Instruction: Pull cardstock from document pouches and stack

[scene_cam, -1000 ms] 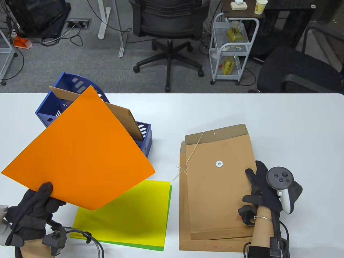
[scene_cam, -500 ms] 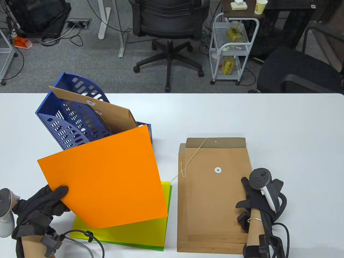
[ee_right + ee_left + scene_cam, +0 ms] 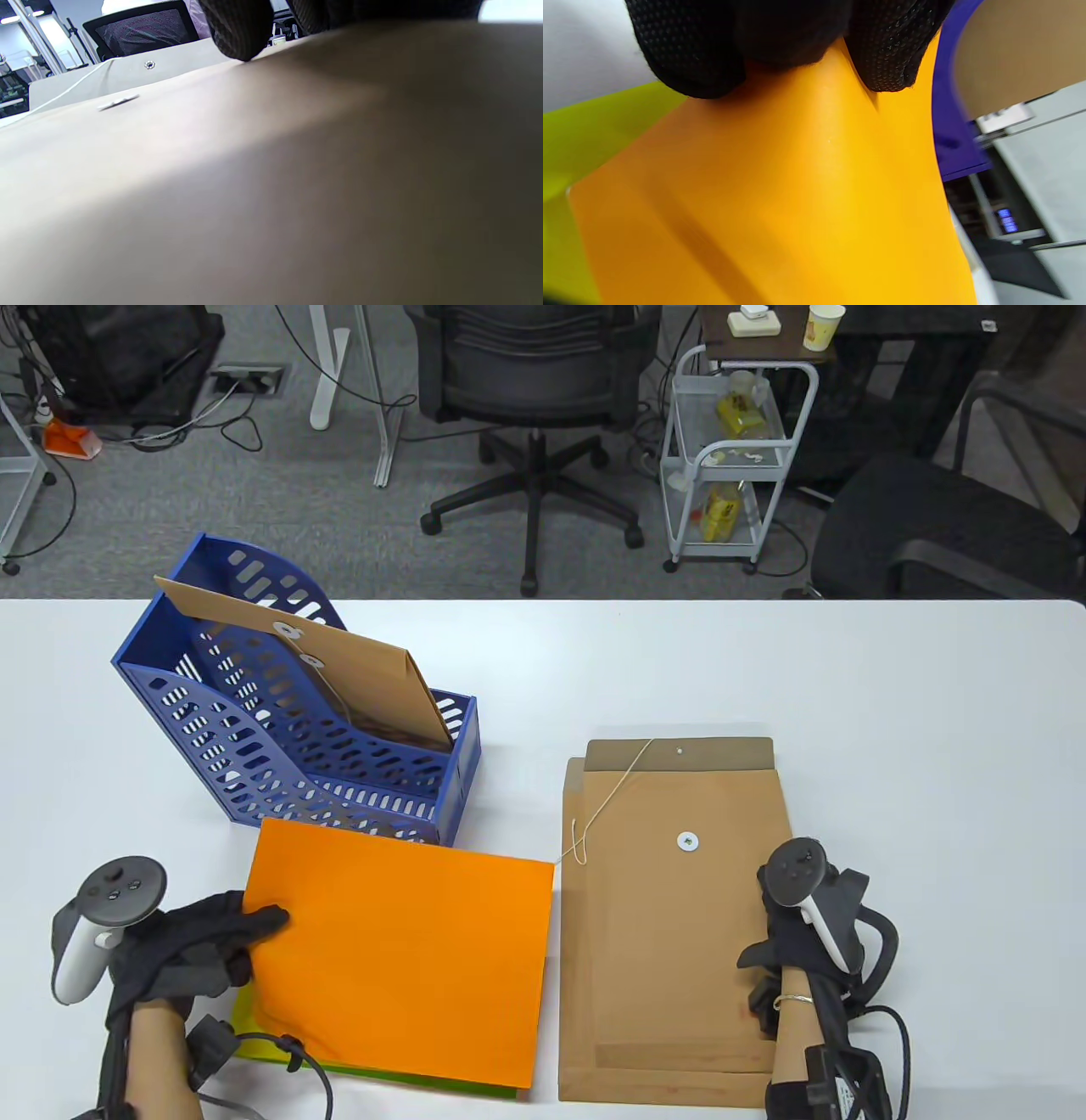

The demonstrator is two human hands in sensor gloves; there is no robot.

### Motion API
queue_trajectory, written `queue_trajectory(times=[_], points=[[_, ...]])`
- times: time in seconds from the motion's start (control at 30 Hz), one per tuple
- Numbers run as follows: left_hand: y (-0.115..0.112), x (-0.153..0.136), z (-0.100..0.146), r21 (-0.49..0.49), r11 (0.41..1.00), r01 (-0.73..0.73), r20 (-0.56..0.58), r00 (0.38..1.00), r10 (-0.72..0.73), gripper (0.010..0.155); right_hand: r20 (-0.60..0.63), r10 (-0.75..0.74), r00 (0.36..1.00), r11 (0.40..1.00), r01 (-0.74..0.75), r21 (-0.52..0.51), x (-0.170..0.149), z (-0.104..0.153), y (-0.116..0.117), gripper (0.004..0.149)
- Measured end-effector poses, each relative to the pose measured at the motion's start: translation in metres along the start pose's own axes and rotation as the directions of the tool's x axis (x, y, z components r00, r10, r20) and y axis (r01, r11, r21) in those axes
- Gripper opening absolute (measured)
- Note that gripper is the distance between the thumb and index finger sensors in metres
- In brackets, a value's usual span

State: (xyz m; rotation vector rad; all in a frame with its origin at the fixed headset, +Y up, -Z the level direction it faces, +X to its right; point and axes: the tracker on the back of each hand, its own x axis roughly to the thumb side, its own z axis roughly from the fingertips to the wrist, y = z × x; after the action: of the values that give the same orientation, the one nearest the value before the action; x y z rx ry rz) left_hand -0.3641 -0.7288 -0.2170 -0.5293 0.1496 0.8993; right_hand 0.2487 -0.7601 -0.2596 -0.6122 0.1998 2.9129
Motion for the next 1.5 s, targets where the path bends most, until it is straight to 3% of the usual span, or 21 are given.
queue_trajectory(times=[0.23, 0.63, 0.8, 0.9, 1.0, 1.1, 1.2, 1.27, 1.4, 1.5], points=[[-0.009, -0.006, -0.013, 0.012, 0.982, 0.191, -0.21, 0.96, -0.184, 0.058, 0.037, 0.1, 0.994, 0.995, -0.1, -0.016, 0.008, 0.002, 0.001, 0.069], [-0.009, -0.008, -0.012, 0.056, 0.959, 0.277, -0.285, 0.925, -0.251, 0.066, 0.072, 0.071, 0.995, 0.997, -0.067, -0.048, 0.011, 0.008, -0.006, 0.067], [-0.01, 0.001, -0.007, 0.09, 0.923, 0.375, -0.316, 0.889, -0.331, 0.072, 0.113, 0.008, 0.994, 0.997, 0.001, -0.075, 0.013, 0.013, -0.016, 0.066], [-0.01, 0.006, -0.001, 0.111, 0.897, 0.427, -0.333, 0.867, -0.371, 0.075, 0.213, -0.081, 0.974, 0.988, 0.107, -0.113, 0.016, 0.021, -0.029, 0.064], [-0.008, 0.014, 0.009, 0.164, 0.863, 0.477, -0.34, 0.849, -0.404, 0.077, 0.366, -0.158, 0.917, 0.976, 0.201, -0.081, 0.023, 0.033, -0.043, 0.065], [-0.005, 0.026, 0.021, 0.243, 0.824, 0.511, -0.316, 0.845, -0.431, 0.075, 0.511, -0.128, 0.85, 0.977, 0.196, -0.082, 0.033, 0.05, -0.05, 0.066], [-0.002, 0.049, 0.041, 0.41, 0.737, 0.537, -0.241, 0.843, -0.48, 0.071, 0.604, -0.013, 0.797, 0.984, 0.119, -0.135, 0.042, 0.074, -0.056, 0.066], [-0.004, 0.067, 0.055, 0.567, 0.638, 0.521, -0.187, 0.836, -0.516, 0.069, 0.646, 0.027, 0.763, 0.985, 0.09, -0.147, 0.045, 0.088, -0.056, 0.066], [-0.015, 0.119, 0.08, 0.879, 0.345, 0.329, -0.044, 0.776, -0.629, 0.068, 0.701, 0.039, 0.712, 0.988, 0.078, -0.134, 0.04, 0.108, -0.046, 0.066], [-0.019, 0.165, 0.083, 0.906, 0.291, 0.307, -0.004, 0.695, -0.719, 0.073, 0.721, 0.023, 0.693, 0.988, 0.095, -0.122, 0.035, 0.112, -0.038, 0.066]])
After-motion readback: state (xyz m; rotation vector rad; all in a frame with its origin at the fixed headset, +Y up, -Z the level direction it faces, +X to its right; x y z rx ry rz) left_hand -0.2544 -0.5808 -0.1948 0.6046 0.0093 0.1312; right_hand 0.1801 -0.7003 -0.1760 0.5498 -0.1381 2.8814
